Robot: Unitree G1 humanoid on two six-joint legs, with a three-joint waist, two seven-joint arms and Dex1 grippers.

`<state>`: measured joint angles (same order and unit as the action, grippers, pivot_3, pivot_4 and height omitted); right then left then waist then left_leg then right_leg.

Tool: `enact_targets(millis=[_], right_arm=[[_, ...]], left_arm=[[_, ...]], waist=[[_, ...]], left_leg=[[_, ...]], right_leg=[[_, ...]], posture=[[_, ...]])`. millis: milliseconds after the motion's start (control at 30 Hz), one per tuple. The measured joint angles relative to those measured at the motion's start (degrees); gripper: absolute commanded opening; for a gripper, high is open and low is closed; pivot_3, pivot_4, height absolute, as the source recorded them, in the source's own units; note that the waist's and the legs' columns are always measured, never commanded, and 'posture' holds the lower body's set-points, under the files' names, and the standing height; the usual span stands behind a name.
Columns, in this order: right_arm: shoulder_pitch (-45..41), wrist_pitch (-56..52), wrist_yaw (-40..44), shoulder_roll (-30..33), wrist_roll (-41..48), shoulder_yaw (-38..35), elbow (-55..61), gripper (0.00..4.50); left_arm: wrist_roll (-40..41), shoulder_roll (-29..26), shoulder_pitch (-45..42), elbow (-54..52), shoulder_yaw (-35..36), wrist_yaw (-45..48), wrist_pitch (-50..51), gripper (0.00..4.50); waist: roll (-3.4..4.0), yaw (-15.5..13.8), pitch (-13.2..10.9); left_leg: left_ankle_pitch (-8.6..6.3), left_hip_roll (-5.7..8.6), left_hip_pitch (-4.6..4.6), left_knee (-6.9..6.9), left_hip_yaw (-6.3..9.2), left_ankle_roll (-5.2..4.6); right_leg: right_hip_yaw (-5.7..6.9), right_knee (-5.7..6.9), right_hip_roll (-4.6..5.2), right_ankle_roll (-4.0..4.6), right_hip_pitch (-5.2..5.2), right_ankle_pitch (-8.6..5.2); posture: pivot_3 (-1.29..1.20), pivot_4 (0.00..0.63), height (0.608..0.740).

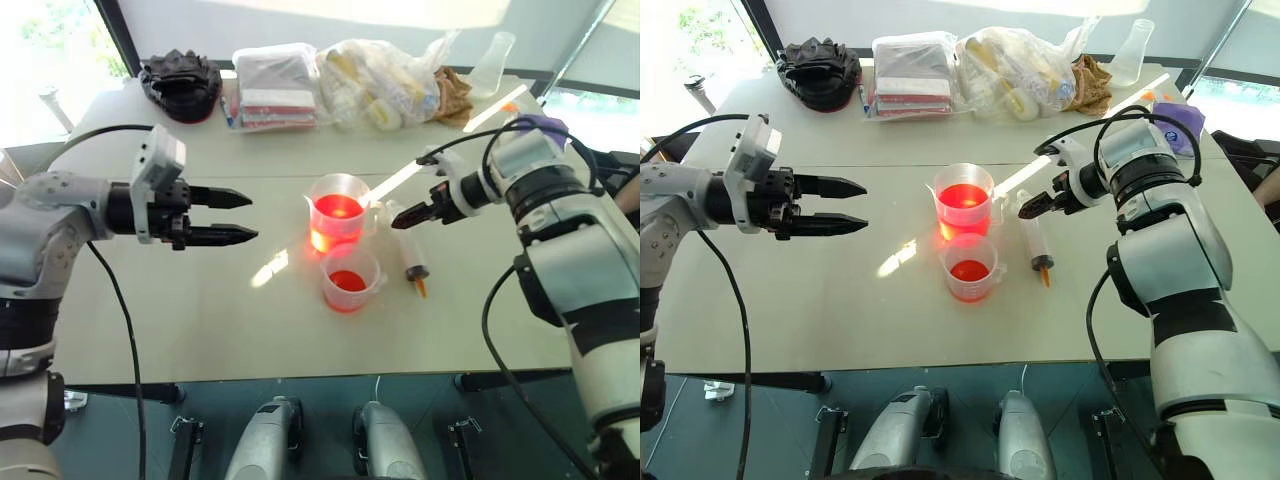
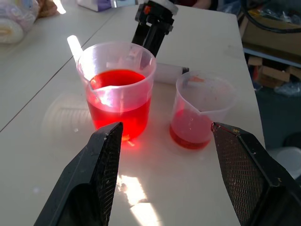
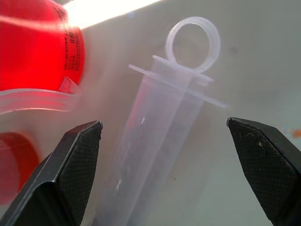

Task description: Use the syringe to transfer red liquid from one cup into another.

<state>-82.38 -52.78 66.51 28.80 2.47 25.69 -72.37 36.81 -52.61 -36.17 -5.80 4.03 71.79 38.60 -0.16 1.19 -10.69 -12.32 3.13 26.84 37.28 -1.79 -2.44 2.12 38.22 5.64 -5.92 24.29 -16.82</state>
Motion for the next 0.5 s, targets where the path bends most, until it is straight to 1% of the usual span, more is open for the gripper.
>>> enact_targets(millis=[67, 133, 167, 233, 267, 300, 367, 400, 433, 500], right_arm=[[0.2, 0.7, -1.3, -2.4, -1.5, -0.9, -1.3, 4.44], [0.2, 0.8, -1.5, -3.3, -3.4, -1.4, -1.6, 4.44], [0.2, 0.9, -1.6, -3.5, -4.0, -1.5, -1.7, 4.22], [0.5, 1.3, -2.2, -3.9, -5.4, -1.9, -1.7, 3.61], [0.7, 1.5, -2.5, -4.1, -5.9, -2.2, -1.7, 3.13], [1.0, 1.5, -2.9, -4.3, -6.2, -3.1, -1.8, 2.47], [1.2, 0.6, -2.8, -5.5, -6.0, -5.1, -2.2, 1.70], [1.3, 0.5, -3.1, -5.7, -6.0, -5.6, -2.2, 1.51], [1.4, 0.0, -3.8, -5.8, -6.0, -6.5, -2.2, 1.49], [1.6, -0.9, -5.1, -5.8, -6.0, -8.5, -2.4, 1.49]], left_arm=[[0.0, 0.1, 2.5, -0.9, 0.8, -1.2, 0.0, 3.15], [-0.1, 0.1, 4.8, -1.8, 1.4, -2.3, -0.2, 3.15], [-0.1, 0.1, 5.2, -1.9, 1.4, -2.7, -0.3, 3.15], [-0.1, 0.3, 6.1, -2.6, 1.7, -3.7, -0.5, 3.15], [-0.1, 0.6, 6.3, -2.8, 1.9, -4.1, -0.6, 3.15], [-0.1, 1.0, 6.5, -3.0, 2.0, -4.7, -0.6, 3.15], [-0.1, 1.4, 6.6, -3.3, 2.0, -5.4, -0.7, 3.15], [-0.1, 1.6, 6.6, -3.4, 2.0, -5.6, -0.8, 3.15], [-0.1, 1.7, 6.6, -3.5, 2.0, -5.8, -0.9, 3.15], [-0.2, 1.7, 6.6, -3.4, 2.0, -6.0, -1.5, 3.15]], waist=[[0.00, 0.0, 0.0], [-0.05, 0.0, 0.0], [-0.05, 0.0, 0.0], [-0.06, 0.0, 0.0], [-0.07, 0.0, 0.0], [-0.08, -0.1, 0.1], [-0.08, 0.0, 0.1], [-0.09, 0.0, 0.1], [-0.10, 0.0, 0.1], [-0.10, 0.0, 0.1]], left_leg=[[0.03, -0.06, -0.16, -0.02, 0.01, 0.06], [0.04, -0.10, -0.41, -0.04, 0.02, 0.09], [0.04, -0.10, -0.47, -0.04, 0.02, 0.09], [0.05, -0.11, -0.53, -0.04, 0.06, 0.12], [0.05, -0.11, -0.58, -0.04, 0.07, 0.13], [0.05, -0.11, -0.66, -0.04, 0.08, 0.15], [0.04, -0.11, -0.99, -0.13, 0.08, 0.16], [0.03, -0.10, -1.19, -0.17, 0.08, 0.17], [0.03, -0.11, -1.38, -0.22, 0.08, 0.18], [0.02, -0.10, -1.44, -0.22, 0.08, 0.21]], right_leg=[[-0.01, 0.04, 0.00, 0.00, -0.16, 0.00], [-0.02, 0.07, -0.02, 0.00, -0.37, 0.00], [-0.02, 0.06, -0.02, 0.00, -0.44, 0.00], [-0.02, 0.06, -0.03, 0.00, -0.50, 0.00], [-0.02, 0.06, -0.03, 0.01, -0.57, 0.00], [-0.02, 0.05, -0.03, 0.01, -0.64, 0.00], [-0.03, 0.00, -0.02, 0.01, -0.91, 0.00], [-0.03, -0.03, -0.02, 0.01, -1.07, 0.00], [-0.04, -0.04, -0.01, 0.01, -1.23, 0.00], [-0.05, -0.04, 0.01, 0.02, -1.25, 0.00]], posture=[[0.00, 0.150, 0.740], [0.00, 0.150, 0.740], [0.00, 0.150, 0.740], [0.00, 0.150, 0.740], [0.00, 0.150, 0.740], [0.00, 0.150, 0.740], [0.00, 0.150, 0.740], [0.00, 0.150, 0.740], [0.00, 0.150, 0.740], [0.00, 0.150, 0.740]])
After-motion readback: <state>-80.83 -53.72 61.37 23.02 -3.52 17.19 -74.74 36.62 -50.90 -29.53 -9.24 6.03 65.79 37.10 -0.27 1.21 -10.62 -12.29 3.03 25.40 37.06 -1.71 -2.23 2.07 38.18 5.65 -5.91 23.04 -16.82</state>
